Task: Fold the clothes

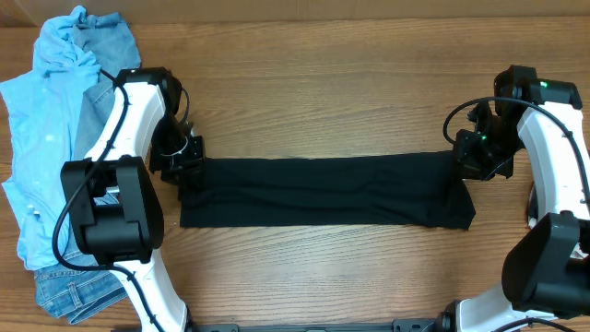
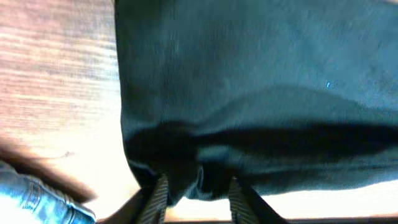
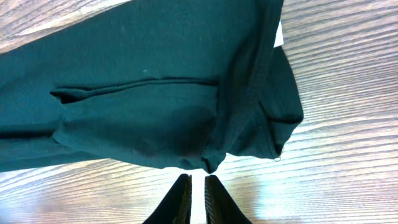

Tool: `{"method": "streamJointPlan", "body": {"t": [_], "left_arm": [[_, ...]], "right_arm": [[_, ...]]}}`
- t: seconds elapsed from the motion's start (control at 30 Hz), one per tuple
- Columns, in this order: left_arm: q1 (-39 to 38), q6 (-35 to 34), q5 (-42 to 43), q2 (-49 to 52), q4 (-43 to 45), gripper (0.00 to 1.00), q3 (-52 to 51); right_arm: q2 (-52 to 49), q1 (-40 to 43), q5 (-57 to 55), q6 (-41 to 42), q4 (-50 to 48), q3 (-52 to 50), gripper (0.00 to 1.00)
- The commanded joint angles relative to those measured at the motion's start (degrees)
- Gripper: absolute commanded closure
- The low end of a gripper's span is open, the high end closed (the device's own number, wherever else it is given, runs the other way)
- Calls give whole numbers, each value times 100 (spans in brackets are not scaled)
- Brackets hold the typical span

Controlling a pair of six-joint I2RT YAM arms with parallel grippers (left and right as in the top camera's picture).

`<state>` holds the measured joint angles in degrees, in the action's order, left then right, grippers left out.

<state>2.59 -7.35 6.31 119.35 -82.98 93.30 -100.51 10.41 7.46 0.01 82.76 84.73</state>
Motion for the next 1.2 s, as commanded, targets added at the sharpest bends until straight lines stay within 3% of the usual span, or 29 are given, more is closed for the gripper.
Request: {"method": "streamJointPlan", "body": {"t": [0.0, 0.03, 0.1, 0.13, 0.33, 0.53, 0.9, 0.93, 0.97, 1.0, 1.03, 1.07, 1.17], "left_arm": [[-37, 7, -245, -173, -7, 57, 17], [-37, -26, -363, -173, -66, 53, 17], [-2, -164, -374, -173, -101, 34, 17], [4, -162, -376, -170, -98, 32, 17], [4, -142, -313, -166, 581, 34, -688], [4, -177, -315, -166, 1585, 24, -811], [4, -192, -372, -162, 1843, 25, -1591], [4, -192, -369, -162, 1928, 27, -1709], [0, -184, -343, -162, 1985, 41, -1792], [0, -140, -328, -162, 1982, 70, -1788], [0, -111, -332, -164, 1978, 90, -1777], [2, -96, -332, -164, 1939, 96, -1742], [199, -96, -398, -175, 1714, 96, -1394]], "right_arm": [[52, 22, 11, 11, 20, -15, 88], [52, 22, 11, 11, 28, -15, 88], [52, 26, 9, 28, 24, -15, 88], [52, 2, 11, 28, 28, -15, 88], [52, -11, 138, 28, -13, -15, 88], [52, -44, 160, 26, -44, -15, 88], [52, -26, 160, 26, -42, -15, 88], [52, -26, 160, 26, -42, -15, 88], [52, -26, 157, 26, -44, -15, 88], [52, -26, 160, 26, -46, -15, 88], [52, -26, 157, 26, -48, -15, 88], [52, -26, 157, 26, -61, -15, 88], [52, -26, 157, 26, -109, -15, 88]]}}
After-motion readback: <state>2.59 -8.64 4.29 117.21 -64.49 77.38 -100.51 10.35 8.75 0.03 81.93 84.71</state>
